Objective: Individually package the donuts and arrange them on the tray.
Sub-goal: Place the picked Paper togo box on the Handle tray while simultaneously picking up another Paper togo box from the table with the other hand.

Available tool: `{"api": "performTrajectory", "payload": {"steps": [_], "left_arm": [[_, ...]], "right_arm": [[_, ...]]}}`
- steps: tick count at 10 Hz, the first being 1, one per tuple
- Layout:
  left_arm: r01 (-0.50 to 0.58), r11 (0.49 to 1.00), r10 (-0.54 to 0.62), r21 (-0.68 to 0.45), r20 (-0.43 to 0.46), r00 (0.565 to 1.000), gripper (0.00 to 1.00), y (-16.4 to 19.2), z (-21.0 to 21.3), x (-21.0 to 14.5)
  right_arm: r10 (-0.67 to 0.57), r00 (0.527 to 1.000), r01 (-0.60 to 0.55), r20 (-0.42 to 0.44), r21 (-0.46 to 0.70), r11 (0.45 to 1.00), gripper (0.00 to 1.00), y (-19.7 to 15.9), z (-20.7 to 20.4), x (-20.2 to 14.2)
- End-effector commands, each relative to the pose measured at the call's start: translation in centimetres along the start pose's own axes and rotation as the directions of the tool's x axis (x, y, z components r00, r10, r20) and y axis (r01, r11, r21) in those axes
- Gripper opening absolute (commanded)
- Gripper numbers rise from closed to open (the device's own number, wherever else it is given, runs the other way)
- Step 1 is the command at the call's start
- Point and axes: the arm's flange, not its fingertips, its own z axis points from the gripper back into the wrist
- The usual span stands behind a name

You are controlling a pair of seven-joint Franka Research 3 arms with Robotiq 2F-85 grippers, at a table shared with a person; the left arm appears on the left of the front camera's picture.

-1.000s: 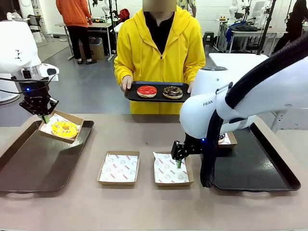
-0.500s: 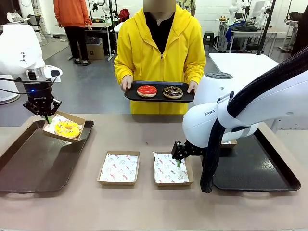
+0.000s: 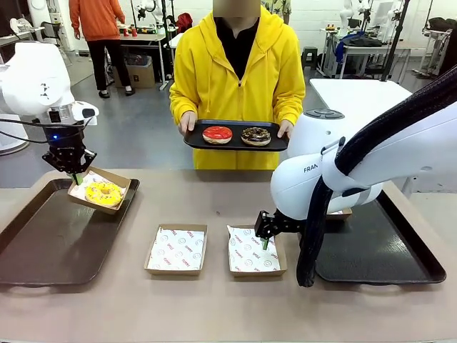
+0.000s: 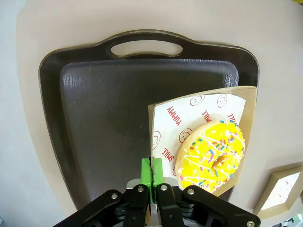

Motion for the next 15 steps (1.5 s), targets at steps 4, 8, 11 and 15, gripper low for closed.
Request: {"api": "performTrajectory", "payload": {"steps": [4, 8, 11, 15], "left_arm": [[0.05, 0.998, -0.05, 0.03, 0.007, 0.999, 0.01, -0.1, -0.7, 1.1], [0.05, 0.998, -0.05, 0.041, -0.004, 0.999, 0.01, -0.3, -1.2, 1.2], [0.063, 0.998, -0.062, 0.033, -0.008, 0.998, 0.56, -0.2, -1.3, 1.2], [0.062, 0.997, -0.061, 0.037, -0.008, 0.998, 1.0, -0.2, -1.2, 1.2]], "right_arm": [[-0.03, 1.0, 0.03, -0.002, 0.021, 0.999, 1.0, 0.7, -0.3, 0.6], [-0.059, 0.998, 0.059, 0.005, 0.002, 0.998, 1.0, 0.6, -1.1, 1.1], [-0.045, 0.999, 0.045, 0.002, 0.0, 0.999, 0.41, 0.7, -1.3, 1.1], [-0.063, 0.998, 0.063, 0.001, 0.004, 0.998, 0.13, 0.7, -1.4, 1.1]]}}
